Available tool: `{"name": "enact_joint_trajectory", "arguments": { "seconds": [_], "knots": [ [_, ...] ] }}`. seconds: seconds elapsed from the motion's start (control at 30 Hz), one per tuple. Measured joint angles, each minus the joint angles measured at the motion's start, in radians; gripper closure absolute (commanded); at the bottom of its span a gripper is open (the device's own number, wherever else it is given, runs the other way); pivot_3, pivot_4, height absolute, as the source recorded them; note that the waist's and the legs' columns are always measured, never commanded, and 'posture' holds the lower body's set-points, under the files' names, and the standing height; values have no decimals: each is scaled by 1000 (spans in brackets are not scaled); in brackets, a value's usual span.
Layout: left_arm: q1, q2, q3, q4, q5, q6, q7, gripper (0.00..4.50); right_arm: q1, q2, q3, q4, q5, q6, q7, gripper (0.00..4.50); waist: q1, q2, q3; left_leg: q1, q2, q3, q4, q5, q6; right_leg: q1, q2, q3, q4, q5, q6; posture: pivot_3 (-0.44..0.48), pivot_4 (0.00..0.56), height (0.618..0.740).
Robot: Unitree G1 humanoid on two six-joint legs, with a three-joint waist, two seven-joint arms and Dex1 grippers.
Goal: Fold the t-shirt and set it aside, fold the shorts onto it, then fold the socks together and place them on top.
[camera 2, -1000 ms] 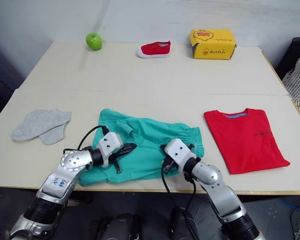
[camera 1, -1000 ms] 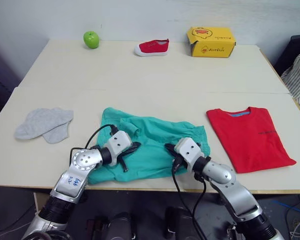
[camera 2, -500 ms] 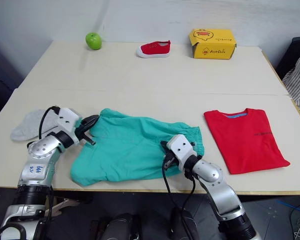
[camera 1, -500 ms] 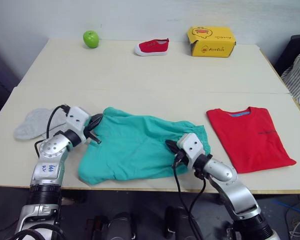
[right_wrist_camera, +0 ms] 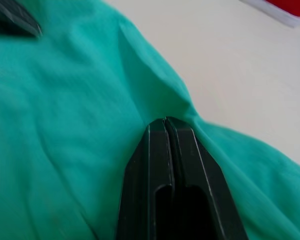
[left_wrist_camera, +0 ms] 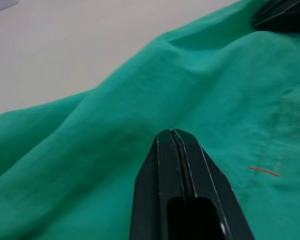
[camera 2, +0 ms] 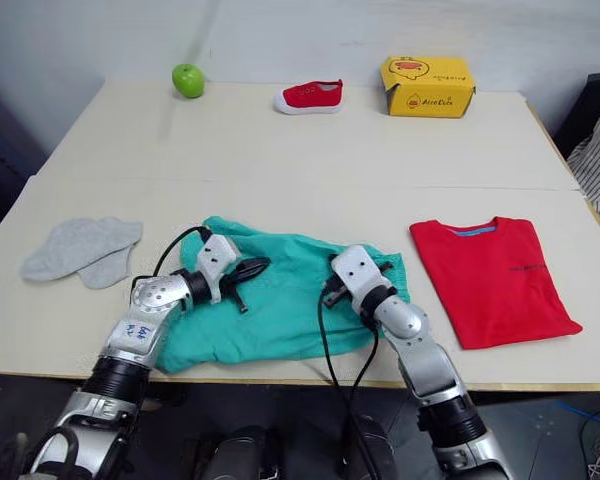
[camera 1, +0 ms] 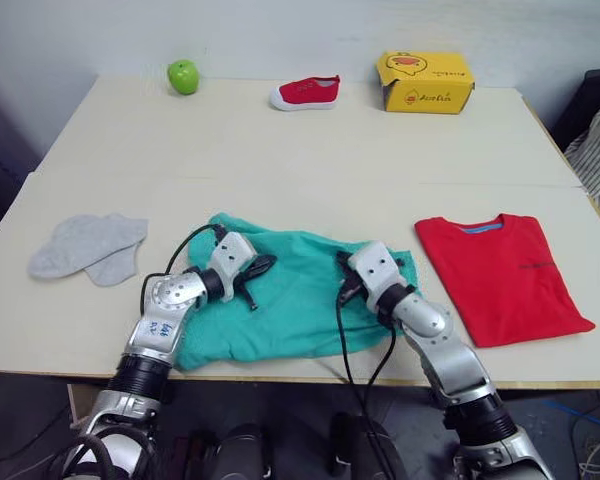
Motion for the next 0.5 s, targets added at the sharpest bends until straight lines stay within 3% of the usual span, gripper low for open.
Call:
{"name": "enact_joint_trajectory", "arguments": {
  "seconds": [0.3, 0.5],
  "knots": [
    [48, 8, 18, -8, 2, 17, 38, 4500, 54, -100, -130, 141, 5, -204, -6, 4463, -4, 7, -10, 10, 2, 0, -1, -1, 1, 8, -3, 1, -4, 0, 0, 0, 150, 740],
    [55, 10, 52, 30, -4, -69, 36, 4500, 114, -120, -296, 130, 218, -217, 103, 4463, -12, 10, -11, 10, 3, 1, -2, 0, 0, 8, -2, 1, -3, 0, 0, 0, 150, 740]
  ]
}}
